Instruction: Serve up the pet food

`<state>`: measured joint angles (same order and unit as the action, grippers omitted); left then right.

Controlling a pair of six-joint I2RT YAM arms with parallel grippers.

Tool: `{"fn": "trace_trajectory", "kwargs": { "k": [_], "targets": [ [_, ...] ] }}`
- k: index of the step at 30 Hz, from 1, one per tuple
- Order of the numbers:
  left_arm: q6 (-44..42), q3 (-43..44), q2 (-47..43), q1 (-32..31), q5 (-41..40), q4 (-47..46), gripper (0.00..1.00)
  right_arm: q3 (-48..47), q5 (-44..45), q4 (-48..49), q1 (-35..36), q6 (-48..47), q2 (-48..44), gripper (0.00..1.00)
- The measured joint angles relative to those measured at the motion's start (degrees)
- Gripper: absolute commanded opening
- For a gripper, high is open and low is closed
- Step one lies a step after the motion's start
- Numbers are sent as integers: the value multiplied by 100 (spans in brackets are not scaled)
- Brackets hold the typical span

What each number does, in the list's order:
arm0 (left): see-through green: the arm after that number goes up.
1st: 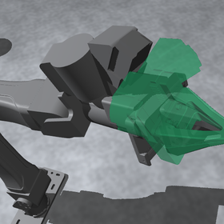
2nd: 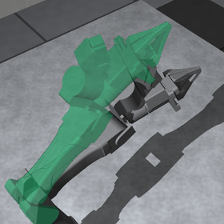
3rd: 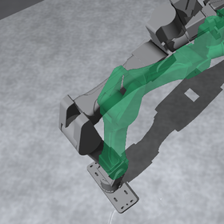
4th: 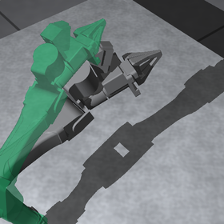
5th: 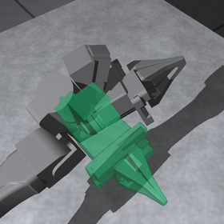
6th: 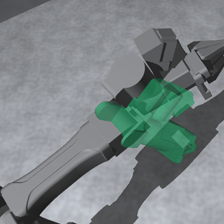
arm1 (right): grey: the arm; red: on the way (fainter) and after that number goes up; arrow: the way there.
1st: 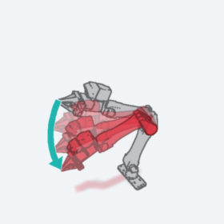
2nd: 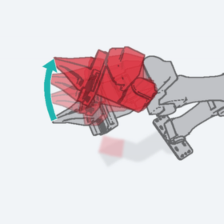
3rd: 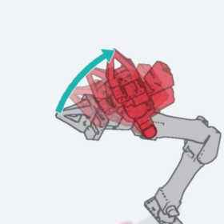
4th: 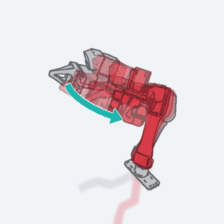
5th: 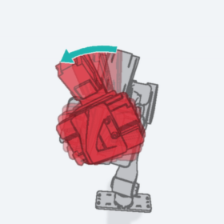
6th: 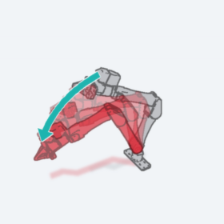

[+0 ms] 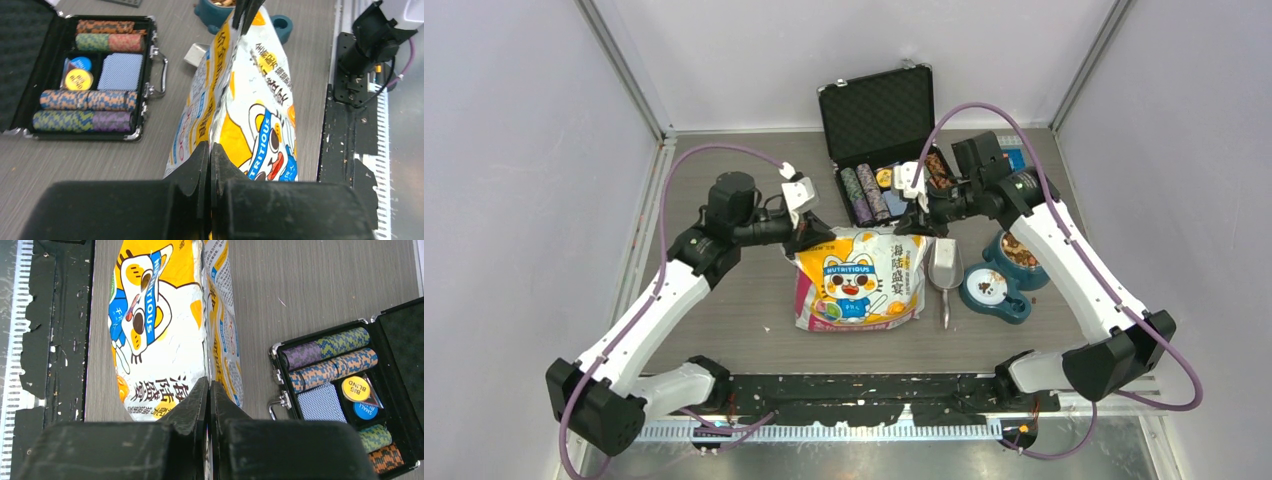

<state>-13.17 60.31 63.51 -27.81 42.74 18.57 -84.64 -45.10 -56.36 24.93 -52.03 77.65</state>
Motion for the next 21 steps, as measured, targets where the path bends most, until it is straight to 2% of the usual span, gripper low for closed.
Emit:
{"fn": "trace_trajectory", "kwargs": {
  "k": [10, 21],
  "targets": [
    [234, -400, -726, 584, -319, -57, 0, 39, -13, -155, -457, -48, -122, 5],
    [271, -400, -782, 785, -527, -55, 0, 262, 337, -376, -765, -232, -621, 5]
  ]
}}
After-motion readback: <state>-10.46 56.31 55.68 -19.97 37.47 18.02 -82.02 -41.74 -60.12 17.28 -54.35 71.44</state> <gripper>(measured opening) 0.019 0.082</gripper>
